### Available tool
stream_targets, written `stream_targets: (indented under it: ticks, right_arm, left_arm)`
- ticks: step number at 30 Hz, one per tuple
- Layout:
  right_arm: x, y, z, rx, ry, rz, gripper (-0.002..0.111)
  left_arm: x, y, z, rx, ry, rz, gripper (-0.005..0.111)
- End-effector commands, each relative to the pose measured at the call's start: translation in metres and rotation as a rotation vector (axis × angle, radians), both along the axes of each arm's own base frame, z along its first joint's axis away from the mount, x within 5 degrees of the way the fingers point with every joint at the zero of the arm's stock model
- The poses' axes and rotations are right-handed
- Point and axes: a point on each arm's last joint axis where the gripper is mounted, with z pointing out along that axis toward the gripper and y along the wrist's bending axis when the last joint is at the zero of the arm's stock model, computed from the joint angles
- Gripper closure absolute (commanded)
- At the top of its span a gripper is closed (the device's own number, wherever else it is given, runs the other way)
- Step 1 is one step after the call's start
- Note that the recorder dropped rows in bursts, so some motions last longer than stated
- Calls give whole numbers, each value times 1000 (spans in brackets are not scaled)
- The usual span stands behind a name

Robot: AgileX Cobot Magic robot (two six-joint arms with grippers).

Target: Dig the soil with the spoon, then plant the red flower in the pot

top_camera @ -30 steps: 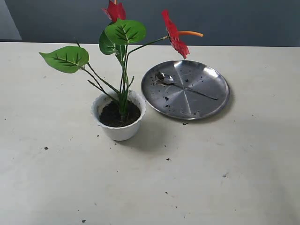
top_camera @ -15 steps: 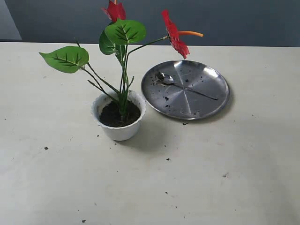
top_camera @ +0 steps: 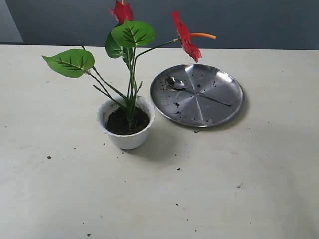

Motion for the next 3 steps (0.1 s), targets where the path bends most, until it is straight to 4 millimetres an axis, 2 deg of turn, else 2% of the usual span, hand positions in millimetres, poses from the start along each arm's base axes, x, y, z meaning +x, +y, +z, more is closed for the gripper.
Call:
stream_targets:
  ticks: [1,3]
  right_arm:
    - [0,0,0,-8,-11,-6,109]
    - [0,0,0,-8,-11,-6,109]
  left_arm:
    - [0,0,1,-2,-15,-5,106]
    - [0,0,1,-2,-15,-5,106]
